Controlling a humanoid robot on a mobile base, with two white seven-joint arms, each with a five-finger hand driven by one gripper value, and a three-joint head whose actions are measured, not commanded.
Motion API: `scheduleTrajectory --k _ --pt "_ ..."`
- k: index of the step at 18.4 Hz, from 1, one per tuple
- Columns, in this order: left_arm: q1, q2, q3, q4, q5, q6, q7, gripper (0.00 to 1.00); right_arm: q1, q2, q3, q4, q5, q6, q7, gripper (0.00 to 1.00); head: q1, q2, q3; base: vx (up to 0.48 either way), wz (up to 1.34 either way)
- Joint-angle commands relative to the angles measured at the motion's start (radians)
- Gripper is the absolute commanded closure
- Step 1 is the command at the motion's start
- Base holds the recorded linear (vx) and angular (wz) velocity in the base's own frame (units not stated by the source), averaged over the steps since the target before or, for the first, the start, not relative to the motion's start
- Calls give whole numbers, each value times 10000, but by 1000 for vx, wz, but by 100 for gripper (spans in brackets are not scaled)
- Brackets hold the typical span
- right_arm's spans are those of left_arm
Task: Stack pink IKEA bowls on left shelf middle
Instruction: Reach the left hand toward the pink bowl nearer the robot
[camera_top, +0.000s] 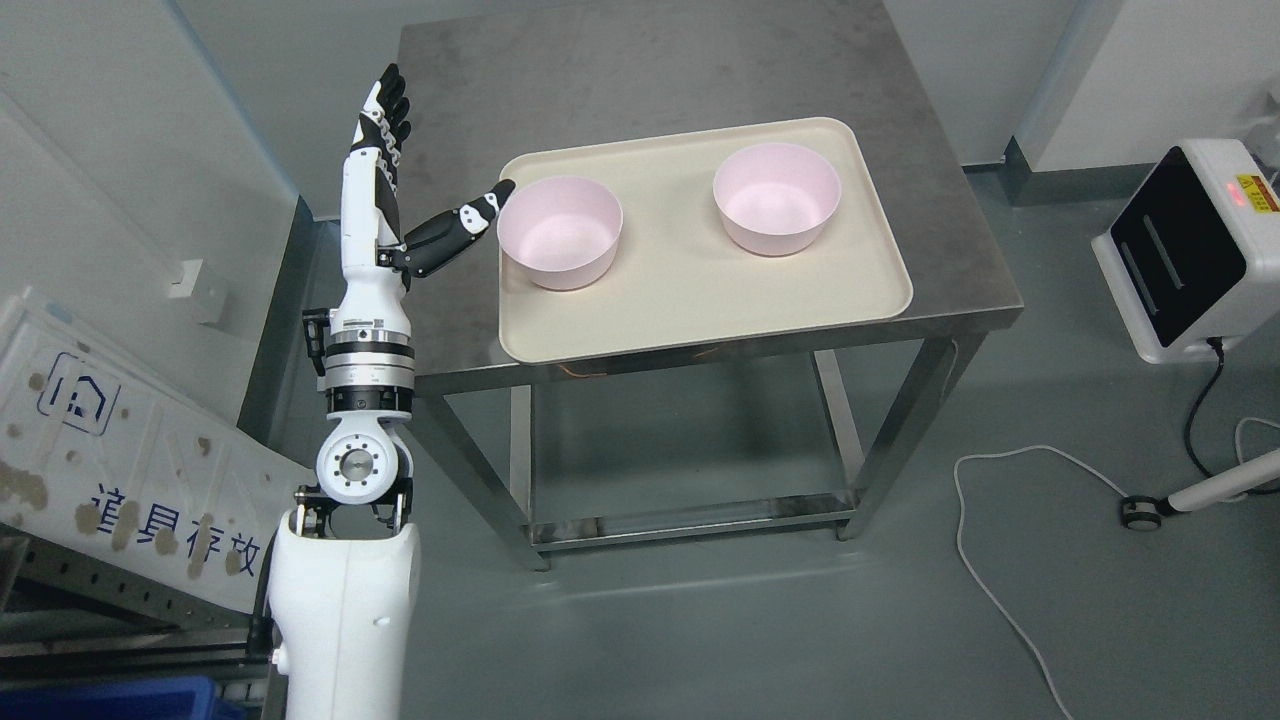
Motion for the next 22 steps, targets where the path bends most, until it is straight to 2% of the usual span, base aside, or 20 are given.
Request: scheduleTrajectory --k 1,4,7,9,10,12,13,16,22 --pt "5 175 446 199 -6 204 -72 0 0 -175 -107 2 77 8 8 0 0 0 0 0 0" --pt "-483 175 369 582 -6 173 -957 0 0 -175 -107 -14 77 8 8 0 0 0 0 0 0" --pt "-1832 352 247 1838 -67 311 -4005 7 0 -175 -107 2 77 8 -7 0 0 0 0 0 0" --pt "-2569 521 -211 2346 -448 1180 -4978 11 0 -175 -107 2 77 8 8 0 0 0 0 0 0" --pt "-2952 719 -594 2575 -891 1793 -5194 11 0 -175 -107 2 77 8 8 0 0 0 0 0 0" --pt "-3505 1118 -1162 3157 -1461 2197 -5273 12 0 -175 -107 2 77 8 8 0 0 0 0 0 0" --pt "-3751 1363 -1332 3586 -1767 2198 -5273 15 0 -175 -107 2 77 8 8 0 0 0 0 0 0" --pt "-3892 1702 -1456 4004 -2336 2198 -5547 18 0 -175 -107 2 77 8 -7 0 0 0 0 0 0" --pt "-3815 1734 -2116 4294 -2902 2137 -6071 19 0 -175 -107 2 77 8 8 0 0 0 0 0 0"
